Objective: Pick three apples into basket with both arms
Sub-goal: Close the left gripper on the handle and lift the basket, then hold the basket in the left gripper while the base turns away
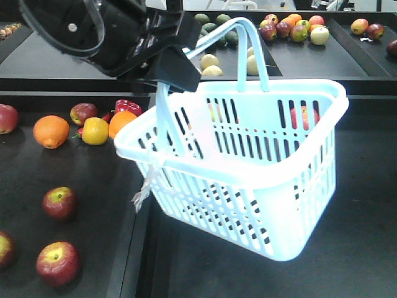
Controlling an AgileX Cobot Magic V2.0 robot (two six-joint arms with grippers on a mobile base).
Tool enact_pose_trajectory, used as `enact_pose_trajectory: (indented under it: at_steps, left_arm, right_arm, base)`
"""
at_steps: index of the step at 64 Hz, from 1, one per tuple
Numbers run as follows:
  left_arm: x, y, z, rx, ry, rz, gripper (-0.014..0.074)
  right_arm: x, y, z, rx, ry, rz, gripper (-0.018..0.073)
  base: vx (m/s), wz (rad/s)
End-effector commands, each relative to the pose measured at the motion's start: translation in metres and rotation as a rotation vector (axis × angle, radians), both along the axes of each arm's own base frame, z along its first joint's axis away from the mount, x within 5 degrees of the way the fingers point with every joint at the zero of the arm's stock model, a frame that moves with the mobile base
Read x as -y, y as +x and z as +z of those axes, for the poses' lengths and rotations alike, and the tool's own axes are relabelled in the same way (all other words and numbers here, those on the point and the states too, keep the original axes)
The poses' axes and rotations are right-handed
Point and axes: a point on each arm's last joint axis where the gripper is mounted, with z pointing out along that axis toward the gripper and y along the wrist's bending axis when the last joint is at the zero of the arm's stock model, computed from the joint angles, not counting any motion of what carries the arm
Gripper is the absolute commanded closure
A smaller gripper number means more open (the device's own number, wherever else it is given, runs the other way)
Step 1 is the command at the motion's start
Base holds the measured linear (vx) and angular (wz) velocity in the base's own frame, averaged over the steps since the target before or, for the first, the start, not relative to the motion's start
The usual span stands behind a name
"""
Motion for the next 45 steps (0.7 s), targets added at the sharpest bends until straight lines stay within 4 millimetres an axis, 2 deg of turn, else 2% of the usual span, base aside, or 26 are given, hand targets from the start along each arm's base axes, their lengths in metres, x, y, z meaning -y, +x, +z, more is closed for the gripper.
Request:
enact_pose_trajectory:
  at_steps: [1,15,32,45]
  left_arm:
    - [-0.013,-0.031,0.022,0.050,-0.051,0.034,0.0605]
    - [-0.035,-0.057,-0.004,0.017,0.049,0.109,0.0605]
    - [-0.046,-0.073,0.006,0.069,-0.009,0.121,0.0605]
    - [-0.047,-0.075,0.007,0.072,-0.011,0.120,0.0604]
  right_arm:
    - [0.000,0.000,0.002,0.066,-0.019,-0.006,0.0564]
    - [0.000,0.000,0.002,0.066,-0.019,-0.006,0.0564]
    - [0.000,0.000,0.002,0.066,-0.019,-0.006,0.0564]
    - [0.000,0.000,0.002,0.067,-0.019,-0.006,0.0564]
  base:
    - [0.00,0.00]
    - [0.00,0.00]
    - [0.00,0.00]
    - [0.00,0.00]
